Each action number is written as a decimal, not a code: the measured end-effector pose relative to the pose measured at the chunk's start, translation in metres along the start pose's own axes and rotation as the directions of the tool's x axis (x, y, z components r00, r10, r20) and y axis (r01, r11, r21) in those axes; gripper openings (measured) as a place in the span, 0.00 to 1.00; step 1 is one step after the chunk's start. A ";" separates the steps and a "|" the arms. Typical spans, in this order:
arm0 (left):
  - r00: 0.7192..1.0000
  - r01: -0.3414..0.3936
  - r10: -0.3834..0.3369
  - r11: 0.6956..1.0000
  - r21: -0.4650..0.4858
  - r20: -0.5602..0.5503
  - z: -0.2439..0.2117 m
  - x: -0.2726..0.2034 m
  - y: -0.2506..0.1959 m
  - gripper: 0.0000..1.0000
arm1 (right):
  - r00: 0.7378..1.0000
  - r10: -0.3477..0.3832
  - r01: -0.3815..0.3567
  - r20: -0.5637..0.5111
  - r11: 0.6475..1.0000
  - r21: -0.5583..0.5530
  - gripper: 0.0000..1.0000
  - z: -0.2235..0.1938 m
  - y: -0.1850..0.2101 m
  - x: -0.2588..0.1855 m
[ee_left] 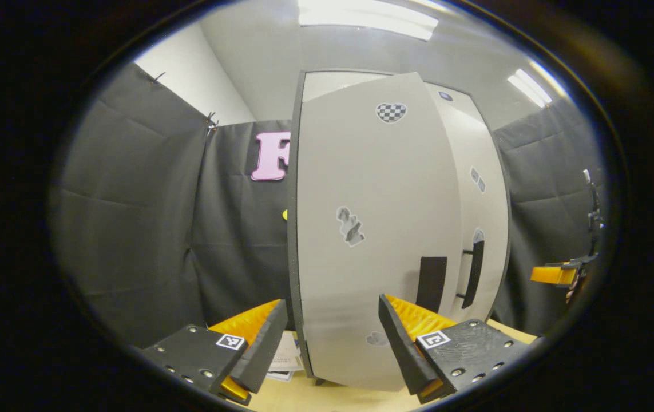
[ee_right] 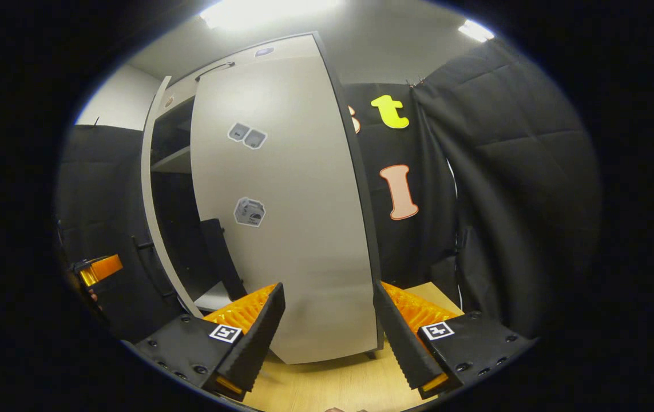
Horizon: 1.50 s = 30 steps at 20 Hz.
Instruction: Grab one shoe with the right hand and put it into the shoe cabinet, grab the other shoe with the left hand and put it into the shoe cabinet; then close the right door with the right hand and the left door with the left hand.
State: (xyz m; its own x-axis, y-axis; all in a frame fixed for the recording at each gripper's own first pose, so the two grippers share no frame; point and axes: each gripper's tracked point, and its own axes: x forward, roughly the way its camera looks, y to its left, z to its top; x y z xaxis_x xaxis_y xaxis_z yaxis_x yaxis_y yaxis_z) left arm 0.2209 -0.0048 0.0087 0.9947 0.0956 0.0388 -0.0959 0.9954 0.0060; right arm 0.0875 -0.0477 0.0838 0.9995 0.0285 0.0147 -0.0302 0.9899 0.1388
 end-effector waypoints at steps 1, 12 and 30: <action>1.000 -0.007 0.007 1.000 -0.003 -0.003 -0.005 -0.003 0.001 0.99 | 1.000 -0.015 0.015 0.016 1.000 -0.002 0.98 0.002 -0.002 -0.002; 0.999 -0.004 0.006 0.999 0.041 -0.049 -0.103 -0.034 -0.018 0.99 | 0.999 -0.021 0.020 -0.035 0.999 -0.036 0.98 -0.062 0.039 -0.020; 0.995 -0.018 0.018 1.000 0.002 -0.098 -0.119 -0.045 -0.007 0.99 | 0.997 0.043 -0.050 -0.068 0.994 -0.098 0.98 -0.066 0.059 0.001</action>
State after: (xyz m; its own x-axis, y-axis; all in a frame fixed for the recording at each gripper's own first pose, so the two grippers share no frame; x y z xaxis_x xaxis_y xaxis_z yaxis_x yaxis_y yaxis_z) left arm 0.1813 -0.0147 -0.1118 0.9917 0.1144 -0.0589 -0.1141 0.9934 0.0078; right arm 0.0872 0.0199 0.0263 0.9957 0.0806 -0.0468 -0.0787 0.9961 0.0402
